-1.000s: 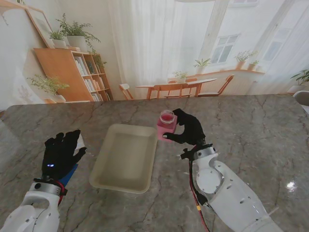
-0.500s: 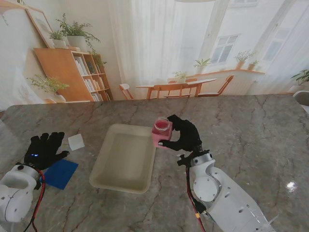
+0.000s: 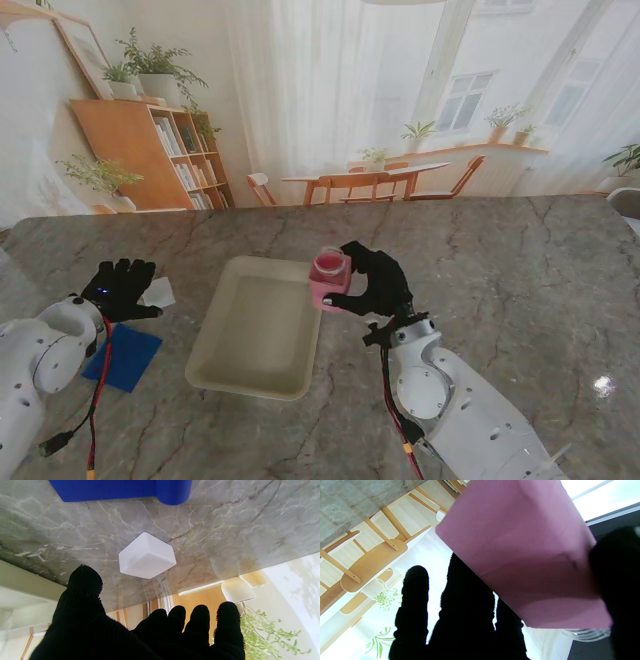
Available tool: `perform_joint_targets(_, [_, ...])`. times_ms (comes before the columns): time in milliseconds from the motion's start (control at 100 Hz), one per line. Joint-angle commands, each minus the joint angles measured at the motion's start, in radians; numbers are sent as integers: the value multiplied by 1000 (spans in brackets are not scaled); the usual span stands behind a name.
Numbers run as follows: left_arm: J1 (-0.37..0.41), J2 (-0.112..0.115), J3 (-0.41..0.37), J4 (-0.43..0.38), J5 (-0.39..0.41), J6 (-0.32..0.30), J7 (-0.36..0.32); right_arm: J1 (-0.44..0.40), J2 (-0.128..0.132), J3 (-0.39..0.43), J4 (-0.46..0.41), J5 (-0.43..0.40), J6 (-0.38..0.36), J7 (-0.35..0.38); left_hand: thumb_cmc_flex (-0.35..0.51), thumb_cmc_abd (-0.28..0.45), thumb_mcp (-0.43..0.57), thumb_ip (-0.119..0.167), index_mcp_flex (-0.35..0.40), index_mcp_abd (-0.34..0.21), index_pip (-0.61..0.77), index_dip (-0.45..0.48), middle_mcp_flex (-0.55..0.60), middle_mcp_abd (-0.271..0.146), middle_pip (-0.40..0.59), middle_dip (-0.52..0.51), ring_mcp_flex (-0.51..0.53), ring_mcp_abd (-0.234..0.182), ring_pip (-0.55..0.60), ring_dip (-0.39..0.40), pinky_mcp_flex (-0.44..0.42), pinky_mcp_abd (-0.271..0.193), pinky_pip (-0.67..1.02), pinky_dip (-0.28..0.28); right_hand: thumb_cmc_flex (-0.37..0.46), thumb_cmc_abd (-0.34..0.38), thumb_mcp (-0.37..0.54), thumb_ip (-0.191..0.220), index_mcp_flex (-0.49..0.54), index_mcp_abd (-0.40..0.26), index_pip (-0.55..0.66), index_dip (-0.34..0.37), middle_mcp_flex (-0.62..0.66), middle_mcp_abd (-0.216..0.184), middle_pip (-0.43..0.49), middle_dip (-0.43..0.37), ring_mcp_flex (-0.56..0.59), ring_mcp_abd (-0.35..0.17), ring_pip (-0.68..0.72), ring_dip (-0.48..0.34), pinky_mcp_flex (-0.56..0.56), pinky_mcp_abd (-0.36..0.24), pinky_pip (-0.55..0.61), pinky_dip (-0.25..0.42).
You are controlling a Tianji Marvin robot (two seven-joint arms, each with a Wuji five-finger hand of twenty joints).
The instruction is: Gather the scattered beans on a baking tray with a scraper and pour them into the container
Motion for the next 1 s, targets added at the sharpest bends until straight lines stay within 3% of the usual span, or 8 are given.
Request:
perform_joint_targets(0, [-41, 3, 19, 19, -12, -8, -9, 2, -6, -3, 4, 0, -9, 7, 18, -22, 12, -99, -27, 85, -23, -12, -37, 9, 4, 25, -37, 25, 14, 12, -21, -21, -5, -11, 224, 91, 191, 23, 79, -390, 206, 41, 137, -236, 155, 95, 22, -77, 8, 16, 3, 4, 19, 13])
perform_joint_targets(330, [-227, 21, 182, 199, -57, -10, -69, 9, -11, -11, 11, 14, -5, 8, 49, -36, 9, -104, -35, 79, 9, 19, -4, 4, 9, 44, -12, 24, 33, 24, -21, -26, 50, -4, 223, 88, 193, 22, 80, -392, 205, 42, 139, -236, 155, 95, 24, -76, 7, 17, 3, 4, 19, 12])
perform_joint_targets(620, [-291, 26, 260, 299, -119, 12, -94, 2, -8, -6, 3, 9, 2, 9, 75, -54, 14, -104, -40, 67, 45, 92, 71, -16, 34, 68, 66, 21, 66, 48, 31, -34, 135, 22, 222, 86, 195, 21, 83, -392, 207, 44, 141, -238, 154, 95, 27, -79, 7, 19, 3, 4, 19, 12])
perform_joint_targets(740, [-301, 27, 280, 319, -141, 17, -99, -5, -5, -1, -7, 5, 7, 12, 123, -77, 17, -102, -3, 46, 76, 122, 155, -40, 74, 122, 155, 8, 118, 101, 96, -52, 230, 87, 221, 86, 195, 21, 81, -394, 205, 43, 140, -238, 154, 95, 27, -79, 7, 19, 6, 4, 19, 11])
perform_joint_targets(910, [-310, 26, 304, 342, -162, 30, -94, -16, -2, 6, -20, 2, 13, 15, 234, -108, 27, -100, 97, -19, 137, 185, 284, -112, 179, 264, 323, -45, 250, 255, 242, -108, 385, 229, 221, 86, 196, 22, 83, -395, 205, 44, 141, -237, 154, 95, 27, -78, 7, 20, 7, 4, 18, 10])
perform_joint_targets(990, [-314, 24, 315, 353, -174, 40, -88, -20, -1, 9, -24, 2, 16, 18, 267, -111, 24, -100, 131, -61, 182, 264, 312, -143, 242, 341, 374, -74, 314, 347, 313, -150, 444, 289, 221, 86, 195, 21, 81, -394, 205, 44, 141, -237, 154, 95, 28, -78, 7, 20, 7, 4, 18, 10])
